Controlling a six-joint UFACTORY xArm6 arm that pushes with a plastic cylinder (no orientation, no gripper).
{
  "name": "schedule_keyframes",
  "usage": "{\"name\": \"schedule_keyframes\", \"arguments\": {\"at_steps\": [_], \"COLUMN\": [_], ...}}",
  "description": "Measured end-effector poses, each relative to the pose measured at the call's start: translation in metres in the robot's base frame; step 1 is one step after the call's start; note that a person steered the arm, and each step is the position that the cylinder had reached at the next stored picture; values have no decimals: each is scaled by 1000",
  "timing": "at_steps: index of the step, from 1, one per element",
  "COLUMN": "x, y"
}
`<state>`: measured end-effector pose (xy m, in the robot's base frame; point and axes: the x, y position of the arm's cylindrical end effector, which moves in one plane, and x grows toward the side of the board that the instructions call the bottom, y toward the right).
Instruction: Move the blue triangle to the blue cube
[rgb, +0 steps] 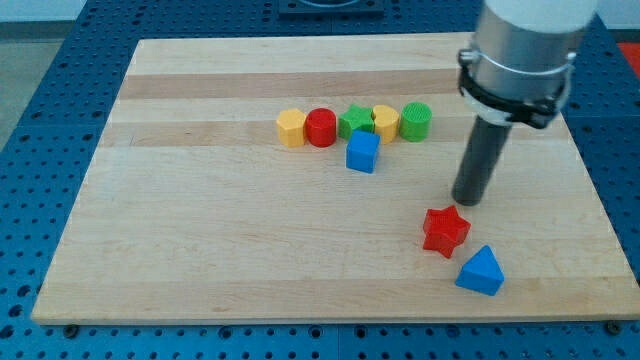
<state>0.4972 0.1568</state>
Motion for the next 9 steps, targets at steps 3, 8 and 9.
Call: {"name": "schedule_keyframes", "arguments": {"at_steps": [3, 8, 9], "x": [65, 120, 121], "y": [28, 27, 20]}}
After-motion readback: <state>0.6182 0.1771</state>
